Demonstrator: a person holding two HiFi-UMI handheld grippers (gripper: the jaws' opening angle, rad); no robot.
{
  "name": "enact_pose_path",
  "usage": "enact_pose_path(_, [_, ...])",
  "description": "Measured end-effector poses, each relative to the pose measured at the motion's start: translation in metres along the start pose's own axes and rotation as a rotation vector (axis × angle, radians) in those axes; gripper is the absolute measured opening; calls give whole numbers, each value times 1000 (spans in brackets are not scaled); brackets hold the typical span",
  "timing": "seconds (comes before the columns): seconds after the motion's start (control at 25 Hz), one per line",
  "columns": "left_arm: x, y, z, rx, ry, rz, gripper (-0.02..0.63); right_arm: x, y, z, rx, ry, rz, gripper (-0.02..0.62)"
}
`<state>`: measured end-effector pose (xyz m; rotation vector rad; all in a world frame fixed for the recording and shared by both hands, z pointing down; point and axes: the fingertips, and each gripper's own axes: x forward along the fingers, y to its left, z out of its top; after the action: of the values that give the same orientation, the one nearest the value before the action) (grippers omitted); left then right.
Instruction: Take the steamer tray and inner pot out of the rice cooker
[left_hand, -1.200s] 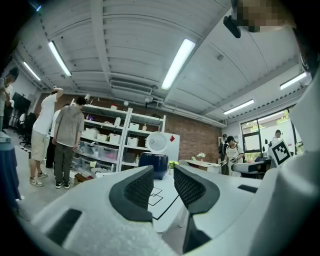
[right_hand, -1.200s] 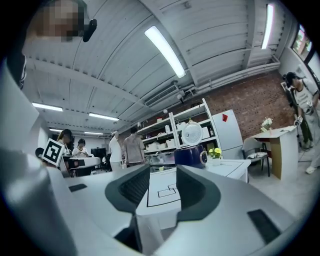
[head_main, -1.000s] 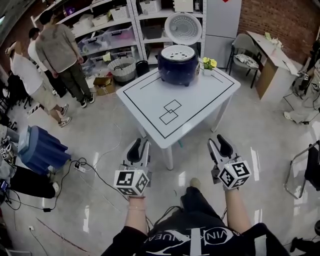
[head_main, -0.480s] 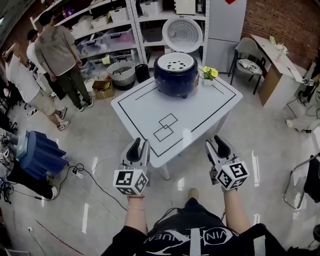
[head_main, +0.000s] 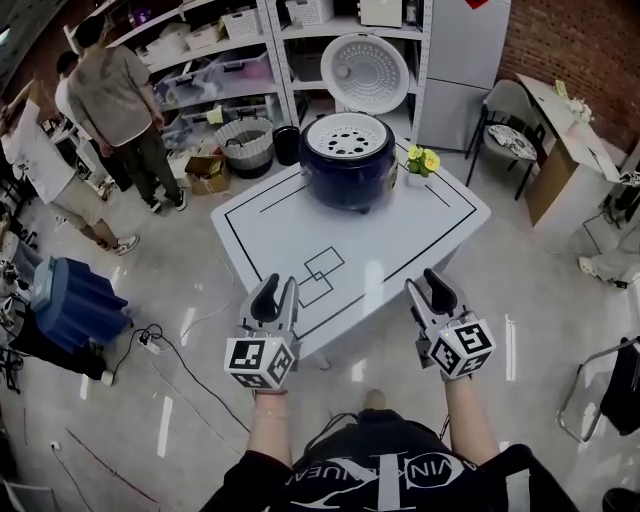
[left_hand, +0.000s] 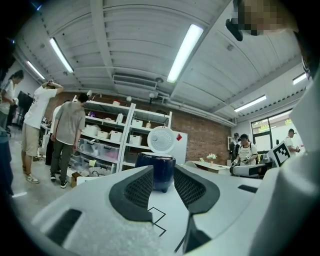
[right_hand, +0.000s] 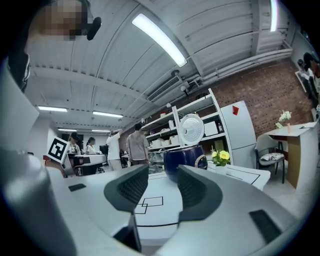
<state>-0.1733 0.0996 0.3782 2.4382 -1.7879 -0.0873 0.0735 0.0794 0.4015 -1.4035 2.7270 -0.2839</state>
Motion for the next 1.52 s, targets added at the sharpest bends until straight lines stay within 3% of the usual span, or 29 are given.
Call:
enact_pose_path(0.28, [36,-6,2,1,-16,47,100,22,-33,4,4,4,53,167])
enact_pose_path(0.72, [69,-21,-11,22,22,39,101,47,-55,-4,20,24,109,167])
enact_pose_path(0.96, [92,-8,-21,21,55,53,100,71,-66,-12,31,43,125,167])
enact_pose_path(1.52, [196,31,-1,5,25,50,100,170,-111,17,-5,39,152,167])
